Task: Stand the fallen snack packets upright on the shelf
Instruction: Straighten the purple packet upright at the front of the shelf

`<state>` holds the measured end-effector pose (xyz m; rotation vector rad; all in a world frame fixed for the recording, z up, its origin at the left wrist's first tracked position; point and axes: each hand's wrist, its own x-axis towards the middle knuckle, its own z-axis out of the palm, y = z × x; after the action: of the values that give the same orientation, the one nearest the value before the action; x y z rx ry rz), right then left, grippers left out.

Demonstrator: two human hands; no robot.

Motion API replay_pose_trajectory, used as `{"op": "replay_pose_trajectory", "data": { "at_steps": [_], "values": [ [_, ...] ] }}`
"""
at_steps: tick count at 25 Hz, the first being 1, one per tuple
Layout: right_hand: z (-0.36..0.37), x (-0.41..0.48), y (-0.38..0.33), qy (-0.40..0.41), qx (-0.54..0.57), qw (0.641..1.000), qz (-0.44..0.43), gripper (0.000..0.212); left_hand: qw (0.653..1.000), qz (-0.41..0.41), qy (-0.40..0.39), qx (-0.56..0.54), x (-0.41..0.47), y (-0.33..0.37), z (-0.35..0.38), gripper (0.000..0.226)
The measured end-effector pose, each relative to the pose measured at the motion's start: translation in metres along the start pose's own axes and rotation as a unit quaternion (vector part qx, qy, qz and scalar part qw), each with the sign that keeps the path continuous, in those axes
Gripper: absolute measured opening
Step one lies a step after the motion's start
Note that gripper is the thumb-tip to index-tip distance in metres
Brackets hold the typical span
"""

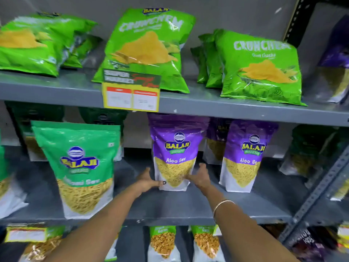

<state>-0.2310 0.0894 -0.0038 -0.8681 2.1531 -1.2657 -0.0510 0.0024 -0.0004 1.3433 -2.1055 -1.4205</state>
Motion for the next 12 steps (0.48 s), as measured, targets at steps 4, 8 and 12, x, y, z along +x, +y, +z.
{"op": "replay_pose_trajectory", "data": {
  "at_steps": [4,8,12],
  "values": [
    [-0.010,0.034,0.016,-0.174,0.066,0.982,-0.040,0.053,0.990,-0.008,0.080,-0.119,0.022,0.003,0.028,0.067],
    [-0.013,0.020,0.017,-0.206,0.119,0.969,-0.068,0.046,0.984,-0.044,0.123,-0.124,0.029,-0.013,0.044,0.076],
    [-0.018,-0.003,0.029,-0.192,0.113,0.973,-0.059,0.050,0.990,-0.050,0.117,-0.061,0.018,-0.035,0.049,0.079]
  ]
}}
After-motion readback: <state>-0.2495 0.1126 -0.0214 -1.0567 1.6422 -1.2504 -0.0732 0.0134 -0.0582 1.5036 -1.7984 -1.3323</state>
